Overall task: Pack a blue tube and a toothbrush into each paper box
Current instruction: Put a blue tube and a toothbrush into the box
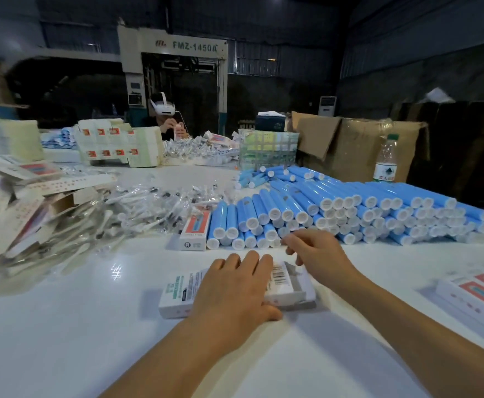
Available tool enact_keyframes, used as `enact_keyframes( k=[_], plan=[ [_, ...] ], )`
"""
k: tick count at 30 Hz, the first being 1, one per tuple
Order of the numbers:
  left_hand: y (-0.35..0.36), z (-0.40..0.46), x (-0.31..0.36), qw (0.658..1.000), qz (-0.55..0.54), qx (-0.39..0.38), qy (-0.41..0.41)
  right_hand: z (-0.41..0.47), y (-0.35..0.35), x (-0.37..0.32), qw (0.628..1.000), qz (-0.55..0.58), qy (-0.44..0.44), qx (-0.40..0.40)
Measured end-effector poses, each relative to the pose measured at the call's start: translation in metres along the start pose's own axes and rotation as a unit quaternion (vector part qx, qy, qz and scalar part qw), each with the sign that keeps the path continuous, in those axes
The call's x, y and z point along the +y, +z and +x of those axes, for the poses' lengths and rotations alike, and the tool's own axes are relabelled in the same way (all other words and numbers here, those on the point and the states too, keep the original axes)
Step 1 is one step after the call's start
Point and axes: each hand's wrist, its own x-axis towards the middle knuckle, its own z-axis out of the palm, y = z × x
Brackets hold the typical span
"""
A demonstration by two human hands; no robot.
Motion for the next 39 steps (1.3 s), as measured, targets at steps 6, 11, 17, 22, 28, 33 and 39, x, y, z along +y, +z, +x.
enact_keyframes(
  k=[6,11,17,22,28,33,39],
  plan=[
    [0.0,0.008,0.009,0.998,0.027,-0.051,0.015,0.074,0.014,-0.043,0.981,-0.188,-0.051,-0.019],
    [0.001,0.01,0.006,0.999,0.015,-0.027,0.017,0.143,0.048,-0.069,0.911,-0.396,-0.059,-0.094],
    [0.008,0.017,0.006,0.994,0.006,-0.105,0.007,0.171,0.089,-0.065,0.821,-0.553,-0.037,-0.139],
    [0.009,0.014,0.004,0.997,0.034,-0.067,0.03,0.181,0.103,-0.065,0.805,-0.573,-0.021,-0.154],
    [0.006,0.007,0.004,0.997,0.021,-0.066,0.033,0.178,0.098,-0.069,0.833,-0.521,0.008,-0.185],
    [0.007,0.012,0.002,0.999,-0.012,-0.036,0.018,0.155,0.066,-0.073,0.919,-0.379,0.016,-0.103],
    [0.003,0.009,0.0,0.999,-0.014,-0.027,-0.018,0.109,-0.023,-0.061,0.995,-0.091,0.024,0.021]
  ],
)
